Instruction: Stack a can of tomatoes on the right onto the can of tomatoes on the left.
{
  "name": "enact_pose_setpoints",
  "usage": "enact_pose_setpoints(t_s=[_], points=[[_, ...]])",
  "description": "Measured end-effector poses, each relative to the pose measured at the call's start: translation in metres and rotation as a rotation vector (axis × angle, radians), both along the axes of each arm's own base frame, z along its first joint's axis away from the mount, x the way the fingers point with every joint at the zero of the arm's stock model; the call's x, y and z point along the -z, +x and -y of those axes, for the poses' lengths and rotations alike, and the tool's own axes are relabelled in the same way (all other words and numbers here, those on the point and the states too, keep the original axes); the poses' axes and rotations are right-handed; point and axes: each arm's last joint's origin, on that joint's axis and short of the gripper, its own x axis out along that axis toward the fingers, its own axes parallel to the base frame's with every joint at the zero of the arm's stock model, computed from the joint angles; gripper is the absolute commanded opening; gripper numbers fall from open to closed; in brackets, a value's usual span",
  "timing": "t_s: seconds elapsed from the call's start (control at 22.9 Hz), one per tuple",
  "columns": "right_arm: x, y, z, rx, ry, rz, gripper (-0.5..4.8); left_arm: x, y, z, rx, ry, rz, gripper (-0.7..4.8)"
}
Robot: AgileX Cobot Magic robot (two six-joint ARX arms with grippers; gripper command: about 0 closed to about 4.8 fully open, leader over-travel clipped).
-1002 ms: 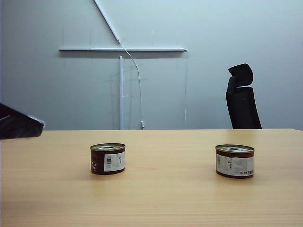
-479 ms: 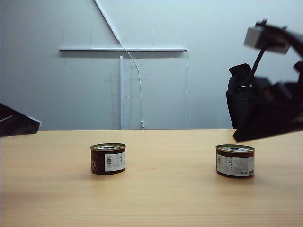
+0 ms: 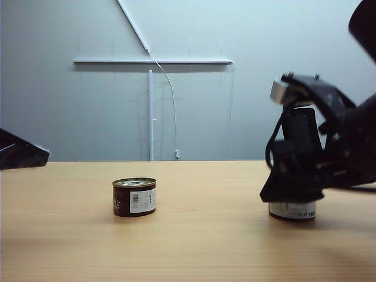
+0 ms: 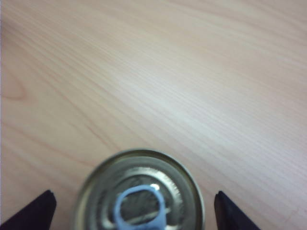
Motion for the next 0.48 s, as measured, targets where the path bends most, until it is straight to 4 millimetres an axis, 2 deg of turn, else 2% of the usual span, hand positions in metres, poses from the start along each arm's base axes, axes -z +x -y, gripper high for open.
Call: enact_pose_setpoints(t_s=[0.22, 0.26, 0.31, 0.35, 0.44, 0.48], points=[[0.011, 0.007, -0.003, 0.053, 0.011, 0.002, 4.79, 0.0, 0.0, 0.0, 0.0, 0.0, 0.0, -0.04], [0.012, 0.008, -0.003, 0.06, 0.018, -0.005, 4.54, 0.0, 0.0, 0.0, 0.0, 0.0, 0.0, -0.04], [0.014, 0.008, -0.003, 0.076, 0.042, -0.019, 2.73, 0.0, 0.0, 0.0, -0.001, 0.0, 0.0, -0.04], [0.013, 0.009, -0.004, 0.092, 0.069, -0.022, 1.92, 0.0, 0.0, 0.0, -0.005, 0.0, 0.0, -0.04], [0.012, 0.009, -0.004, 0.094, 0.079, -0.017, 1.17, 0.0, 0.001, -0.001, -0.008, 0.0, 0.0, -0.04], [0.012, 0.009, -0.004, 0.093, 0.082, -0.013, 1.13, 0.0, 0.001, -0.001, -0.008, 0.001, 0.0, -0.04]])
